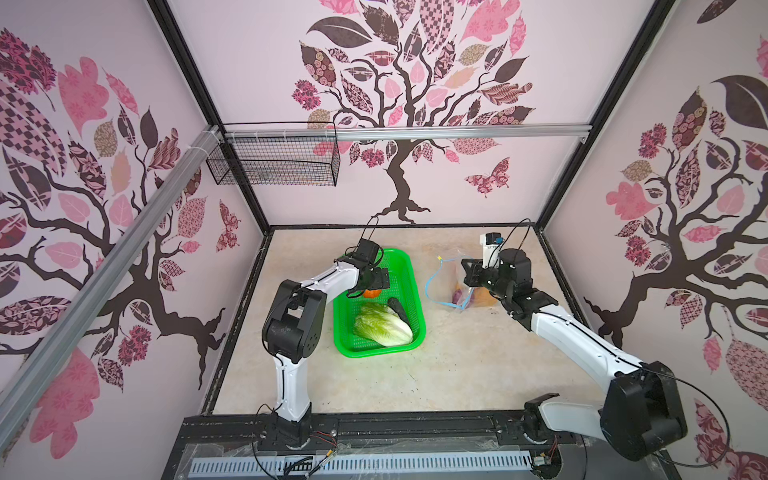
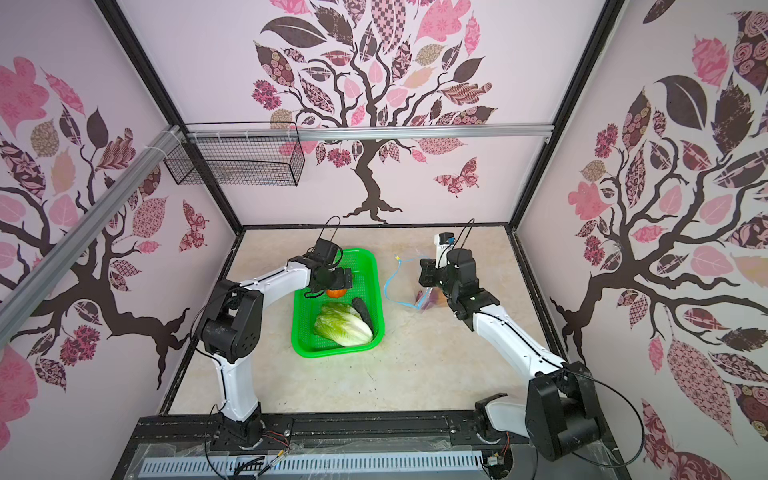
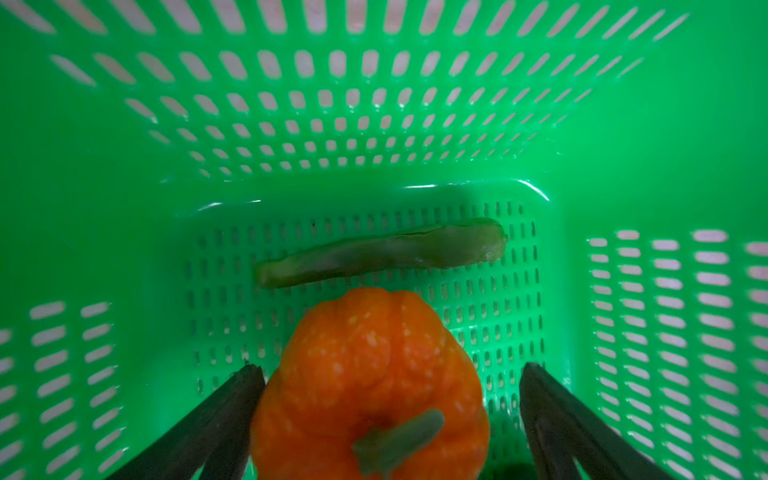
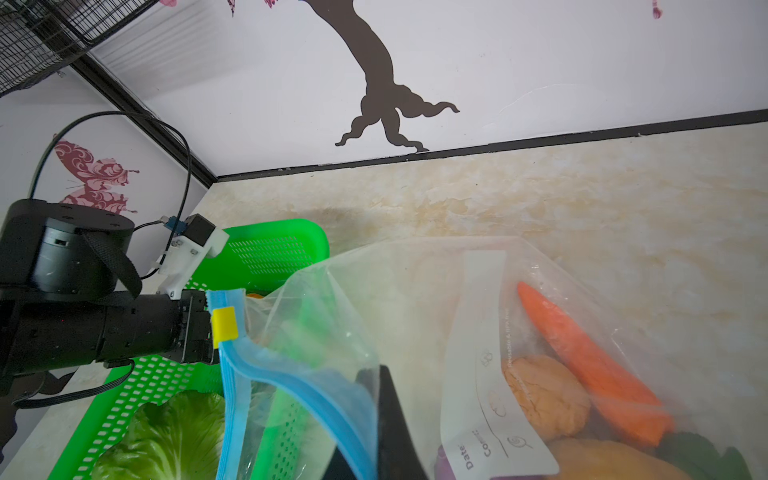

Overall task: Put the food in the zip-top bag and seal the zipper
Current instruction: 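Lower the left gripper onto the orange pumpkin and grasp it, then carry the orange pumpkin with the left gripper into the bag mouth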

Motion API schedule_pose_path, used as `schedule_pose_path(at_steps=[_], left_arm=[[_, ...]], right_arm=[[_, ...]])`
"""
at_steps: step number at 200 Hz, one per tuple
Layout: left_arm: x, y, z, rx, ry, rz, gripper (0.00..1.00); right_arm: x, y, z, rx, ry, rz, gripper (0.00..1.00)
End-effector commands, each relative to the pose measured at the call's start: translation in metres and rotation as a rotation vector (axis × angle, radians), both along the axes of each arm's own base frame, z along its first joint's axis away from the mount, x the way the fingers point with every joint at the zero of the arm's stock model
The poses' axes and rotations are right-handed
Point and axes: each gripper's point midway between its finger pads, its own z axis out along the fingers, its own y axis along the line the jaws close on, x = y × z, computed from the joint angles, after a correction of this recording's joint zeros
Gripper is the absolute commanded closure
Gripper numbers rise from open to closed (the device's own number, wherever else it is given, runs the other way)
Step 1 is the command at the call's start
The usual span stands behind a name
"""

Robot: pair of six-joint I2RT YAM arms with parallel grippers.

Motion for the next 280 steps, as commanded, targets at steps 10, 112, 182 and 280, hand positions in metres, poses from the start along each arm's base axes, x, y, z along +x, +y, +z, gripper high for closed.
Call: schedule_pose_path(at_steps=[10, 112, 182, 280], left_arm=[[0.011, -0.001, 0.004, 0.016, -0.017, -0.009, 0.03], [0.007, 0.002, -0.012, 0.035, 0.022, -0.015, 0.13], [0.009, 0.000, 0.026, 0.010, -0.052, -0.023, 0.32], [-0.022, -0.041, 0.151, -0.370, -0.262, -0.136, 0.30]], right_arm=[[0.006, 0.000, 0.014, -0.007, -0.036, -0.008, 1.00], [0.004, -0.001, 0.019, -0.006, -0.049, -0.010, 1.00], [0.003, -0.002, 0.021, -0.006, -0.052, -0.011, 1.00], [0.004, 0.001, 0.018, 0.002, -0.043, -0.001, 1.00]])
